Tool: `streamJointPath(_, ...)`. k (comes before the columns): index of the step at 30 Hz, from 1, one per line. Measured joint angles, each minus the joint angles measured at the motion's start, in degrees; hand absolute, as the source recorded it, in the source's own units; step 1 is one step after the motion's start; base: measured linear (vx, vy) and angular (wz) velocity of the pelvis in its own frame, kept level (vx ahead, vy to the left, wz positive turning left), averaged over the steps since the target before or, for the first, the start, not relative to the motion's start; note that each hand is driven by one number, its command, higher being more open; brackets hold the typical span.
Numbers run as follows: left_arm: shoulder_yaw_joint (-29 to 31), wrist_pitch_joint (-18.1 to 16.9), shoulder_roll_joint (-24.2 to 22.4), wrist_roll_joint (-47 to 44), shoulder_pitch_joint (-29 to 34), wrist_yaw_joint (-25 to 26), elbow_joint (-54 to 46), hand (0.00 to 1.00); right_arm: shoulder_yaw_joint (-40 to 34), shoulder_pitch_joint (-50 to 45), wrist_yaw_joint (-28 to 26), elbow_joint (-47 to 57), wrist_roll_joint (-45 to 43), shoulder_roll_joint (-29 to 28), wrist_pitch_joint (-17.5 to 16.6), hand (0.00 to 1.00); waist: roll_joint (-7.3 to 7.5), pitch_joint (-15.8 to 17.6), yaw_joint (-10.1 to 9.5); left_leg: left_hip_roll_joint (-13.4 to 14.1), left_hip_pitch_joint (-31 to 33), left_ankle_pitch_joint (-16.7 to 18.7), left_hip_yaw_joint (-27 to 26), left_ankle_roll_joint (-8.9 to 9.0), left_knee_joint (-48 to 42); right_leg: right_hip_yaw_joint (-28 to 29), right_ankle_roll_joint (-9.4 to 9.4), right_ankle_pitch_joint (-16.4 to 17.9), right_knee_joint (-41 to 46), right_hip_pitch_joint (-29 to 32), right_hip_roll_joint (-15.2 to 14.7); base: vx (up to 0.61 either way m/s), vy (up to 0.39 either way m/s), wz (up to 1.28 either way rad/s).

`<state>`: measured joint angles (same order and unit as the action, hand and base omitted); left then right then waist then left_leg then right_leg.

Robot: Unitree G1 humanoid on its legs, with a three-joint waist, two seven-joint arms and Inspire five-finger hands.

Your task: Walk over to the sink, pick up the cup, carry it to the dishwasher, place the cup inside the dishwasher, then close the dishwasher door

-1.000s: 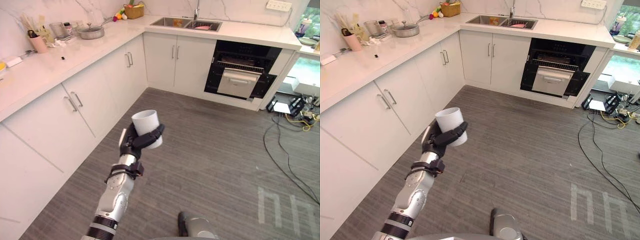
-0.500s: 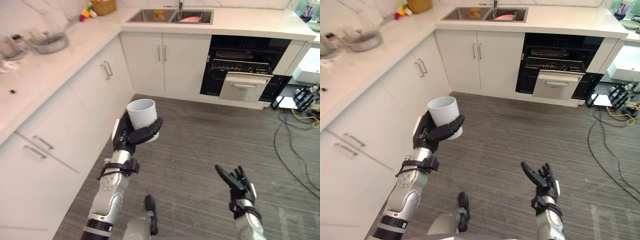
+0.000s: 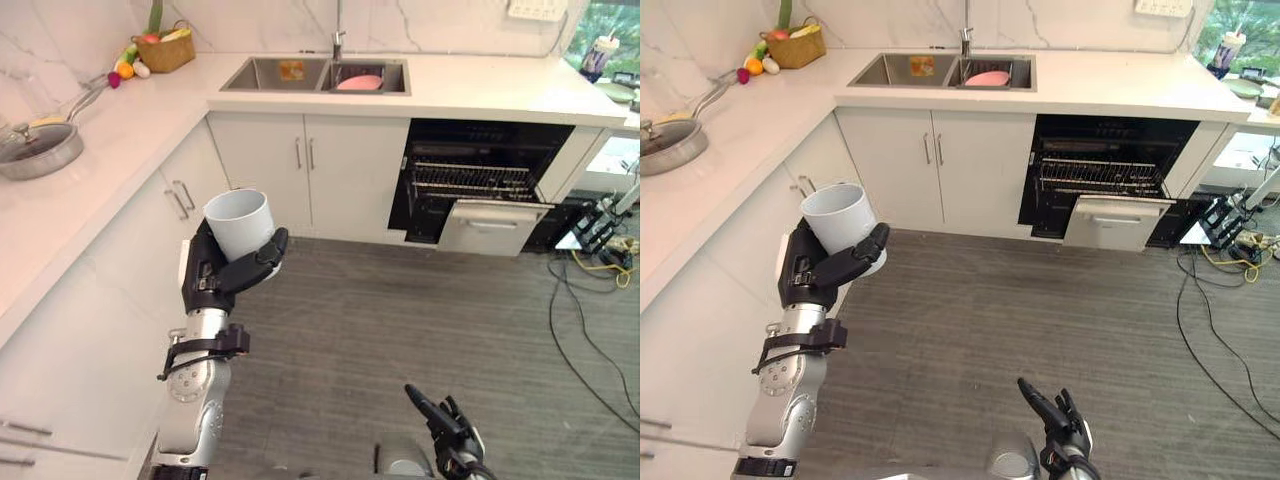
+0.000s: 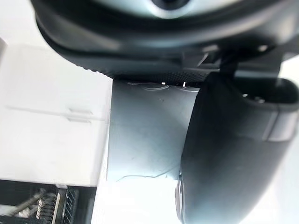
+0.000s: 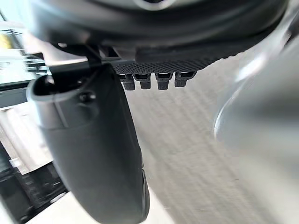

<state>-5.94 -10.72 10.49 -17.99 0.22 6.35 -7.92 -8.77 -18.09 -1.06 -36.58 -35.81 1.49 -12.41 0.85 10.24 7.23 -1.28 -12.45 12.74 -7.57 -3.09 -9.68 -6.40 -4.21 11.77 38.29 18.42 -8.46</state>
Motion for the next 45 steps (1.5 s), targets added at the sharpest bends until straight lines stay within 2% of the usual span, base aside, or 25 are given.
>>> streamJointPath(3,-2.7,-0.5,0.1,0.0,-0.7,-0.1,1.0,0.0,-2.3,-2.5,-0.2,7.2,-0.2,0.0,-4.5,1.0,0.62,-0.4,0.36,0.4,-5.9,4.8,-0.2,2.83,-0.4,-2.8,-0.44,-7.3,-15.0,0.5,-0.4,0.52,-0.216,0.08)
streamJointPath(4,-3.5,-0.9,-0.2,0.2,-0.6,-0.3,1.0,0.0,-2.4,-3.0,-0.2,10.9,-0.2,0.6,-6.1,1.0,1.17,-0.9,0.45,0.2,-8.6,7.4,-0.1,4.2,-0.6,-3.1,2.93,-14.7,-14.8,0.2,-0.7,0.58,-0.216,-0.16)
streamJointPath(5,-4.2,-0.8,-2.2,0.6,-0.4,-0.1,1.1,0.0,-2.5,-2.1,-0.2,14.2,-0.2,1.8,-6.6,1.0,-0.91,-1.2,0.64,2.2,-10.1,9.0,-0.7,4.55,-0.8,-3.7,6.02,-14.2,-11.9,0.6,1.2,0.68,-0.247,-0.23)
streamJointPath(6,-5.1,-0.9,-3.2,1.3,-0.8,-0.2,1.1,0.0,-2.2,-1.3,0.7,17.7,-0.1,1.9,-6.7,1.0,-2.14,-1.7,0.68,3.8,-10.2,9.0,-1.3,4.53,-1.6,-4.1,6.78,-12.2,-10.4,0.8,2.7,0.52,-0.202,-0.19)
streamJointPath(10,-9.8,-1.1,-4.3,2.5,-2.5,-1.5,1.1,0.0,-1.9,0.3,3.6,33.8,2.4,-1.1,-9.8,1.0,-2.56,-1.8,1.58,7.9,-8.7,7.0,-4.6,6.14,-14.1,-5.2,8.3,-2.5,-2.2,0.2,4.5,0.45,-0.245,-0.09)
streamJointPath(11,-10.9,-1.1,-4.8,3.4,-2.4,-1.5,1.1,0.0,-2.3,1.0,4.0,36.7,2.6,-1.0,-10.9,1.0,-2.59,-1.8,1.54,9.9,-4.9,3.5,-4.8,6.58,-25.0,-4.9,8.51,-0.2,-1.4,-1.4,5.4,0.41,-0.23,-0.27)
streamJointPath(13,-11.5,-1.7,-5.0,3.6,-2.2,-1.5,1.1,0.0,-3.8,1.9,4.0,39.1,3.1,-0.9,-12.2,1.0,-2.87,-1.7,1.37,13.8,3.0,-9.4,-3.9,7.07,-43.2,-3.8,9.63,2.2,-2.3,-5.2,7.5,0.45,-0.208,-0.36)
streamJointPath(15,-11.2,-2.5,-4.6,3.3,-1.8,-1.4,1.1,0.0,-6.1,1.7,3.8,40.8,3.2,-0.7,-13.3,1.0,-3.52,-0.7,1.31,18.6,12.6,-7.1,-4.1,5.14,-61.3,-2.7,11.11,3.9,-6.6,-13.3,11.1,0.5,-0.137,-0.5)
streamJointPath(18,-9.7,-4.0,-4.7,2.8,-0.7,-1.4,1.1,0.0,-6.7,1.4,3.2,43.7,1.6,-0.3,-13.9,1.0,-3.17,-0.4,0.92,18.6,17.8,-1.8,-9.1,3.45,-53.4,1.8,11.78,4.2,-10.9,-18.8,11.5,0.36,-0.015,-0.84)
streamJointPath(19,-9.1,-5.2,-4.6,2.9,-0.8,-1.3,0.9,0.0,-6.5,2.0,2.7,44.9,1.6,-0.1,-14.2,1.0,-3.26,-0.5,0.7,17.4,19.1,-0.1,-11.1,3.7,-41.0,4.7,11.39,4.1,-12.4,-20.1,11.2,0.43,0.054,-1.19)
streamJointPath(21,-9.0,-6.6,-4.8,3.5,-0.8,-1.1,0.3,0.0,-5.6,3.1,2.1,45.3,1.6,1.7,-14.2,1.0,-3.17,-0.8,-0.28,12.9,19.2,-0.7,-6.6,5.06,-18.1,9.5,10.45,4.3,-13.2,-21.3,10.8,0.5,0.118,-1.42)
streamJointPath(22,-8.9,-6.6,-4.7,3.8,-0.7,0.3,-1.2,0.0,-4.4,4.9,1.0,45.3,1.1,4.1,-14.1,1.0,-3.25,-0.8,-0.85,9.9,19.4,-3.9,1.3,7.78,-1.4,14.5,9.06,5.0,-14.1,-22.4,10.7,0.47,0.167,-1.38)
streamJointPath(24,-8.0,-6.7,-4.4,4.0,-0.7,0.8,-1.6,0.0,-4.0,6.6,0.0,45.1,1.0,5.5,-13.8,1.0,-3.4,-0.9,-0.88,9.5,20.4,-6.2,3.1,8.04,2.2,17.2,7.66,5.8,-14.6,-23.5,10.4,0.47,0.216,-1.14)
streamJointPath(26,-7.0,-6.8,-4.1,4.1,-0.6,0.9,-1.5,0.0,-4.5,7.3,-2.0,45.1,-0.4,8.3,-13.2,1.0,-4.05,-1.3,-0.63,9.2,21.4,-11.2,2.4,7.52,2.9,18.8,4.1,7.9,-14.7,-26.9,9.8,0.56,0.324,-0.89)
streamJointPath(27,-6.6,-7.8,-4.0,4.6,-0.2,1.0,-1.5,0.0,-4.8,7.3,-2.7,45.1,-1.7,9.8,-12.3,1.0,-5.3,-2.1,-0.64,8.9,21.2,-17.3,3.0,5.55,2.2,19.2,1.59,9.8,-14.3,-28.4,9.7,0.42,0.296,-0.79)
streamJointPath(28,-6.2,-8.5,-3.7,4.7,0.2,1.0,-1.6,0.0,-4.8,7.3,-3.1,45.1,-2.3,10.0,-11.8,1.0,-5.57,-2.7,-1.04,9.0,20.8,-21.4,3.0,6.64,1.0,19.8,1.06,10.8,-13.8,-28.9,9.3,0.51,0.366,-0.83)
streamJointPath(29,-5.3,-9.2,-2.5,5.2,0.5,1.5,-1.6,0.0,-4.2,6.6,-3.9,44.8,-3.0,8.4,-10.7,1.0,-2.55,-3.6,-0.55,6.3,20.7,-18.8,1.8,6.26,-2.3,20.3,0.11,11.9,-13.2,-29.4,5.8,0.47,0.323,-0.52)
streamJointPath(34,-4.7,-8.7,-2.9,9.2,-0.1,4.4,-3.4,0.0,-4.3,6.3,-4.4,44.0,-3.4,7.2,-6.5,1.0,-1.61,-3.6,-0.09,1.6,21.0,-11.8,-0.7,3.04,-6.8,19.2,-5.14,8.0,-14.1,-30.2,-0.2,0.33,0.287,-0.1)
streamJointPath(37,-5.2,-8.7,-2.8,11.4,-0.2,6.1,-4.5,0.0,-4.3,6.0,-4.1,43.6,-3.2,4.7,-6.1,1.0,-1.09,-3.3,-0.27,-0.3,18.8,-9.6,-1.0,1.5,-6.6,15.4,-5.22,3.9,-3.7,-26.4,-1.9,0.16,0.187,0.02)
streamJointPath(40,-5.7,-8.7,-3.2,12.4,-0.1,8.4,-6.6,0.0,-3.2,6.1,-2.7,43.2,-2.8,3.1,-5.9,1.0,-0.6,-3.0,-1.56,-1.7,16.2,-5.6,-2.9,-0.14,-8.3,9.9,-4.83,-5.3,11.1,-19.4,-6.3,0.16,0.181,-0.27)
streamJointPath(41,-5.7,-8.6,-3.8,12.5,0.0,10.0,-7.3,0.0,-2.3,6.2,-2.5,41.6,-2.6,2.9,-5.8,1.0,-1.02,-3.1,-1.73,-1.4,14.0,-4.4,-3.7,-0.95,-7.5,7.4,-3.52,-9.1,14.8,-17.7,-8.2,0.14,0.13,-0.39)
streamJointPath(42,-5.6,-8.6,-3.9,12.5,0.0,10.8,-7.8,0.0,-1.6,6.2,-2.5,41.0,-2.2,2.8,-5.7,1.0,-1.12,-3.1,-1.77,-1.2,13.0,-3.7,-4.1,-1.55,-7.1,5.9,-2.99,-6.9,16.0,-16.9,-8.8,0.18,0.131,-0.53)
streamJointPath(43,-4.9,-9.0,-4.4,13.1,0.1,12.6,-8.4,0.0,0.3,6.2,-2.5,40.2,-1.6,2.7,-5.2,1.0,-1.41,-3.0,-2.0,0.2,11.6,-3.2,-5.5,-1.5,-6.4,2.9,-2.2,-0.4,15.9,-14.3,-8.7,0.16,0.091,-0.61)
streamJointPath(44,-3.9,-9.4,-4.8,13.7,0.1,13.8,-8.6,0.0,1.7,6.3,-2.6,40.2,-0.5,2.6,-4.6,1.0,-1.8,-2.5,-2.47,2.0,10.1,-3.2,-6.7,-0.82,-5.1,-0.9,-2.28,2.8,12.1,-12.1,-7.5,0.15,0.078,-0.66)
streamJointPath(45,-3.4,-9.4,-4.8,13.7,0.1,14.1,-8.6,0.0,2.3,6.4,-2.7,40.2,-0.4,2.6,-4.4,1.0,-1.82,-2.4,-2.8,2.8,9.3,-3.2,-7.3,-0.48,-4.5,-2.5,-2.34,3.3,9.2,-11.1,-6.7,0.14,0.051,-0.59)
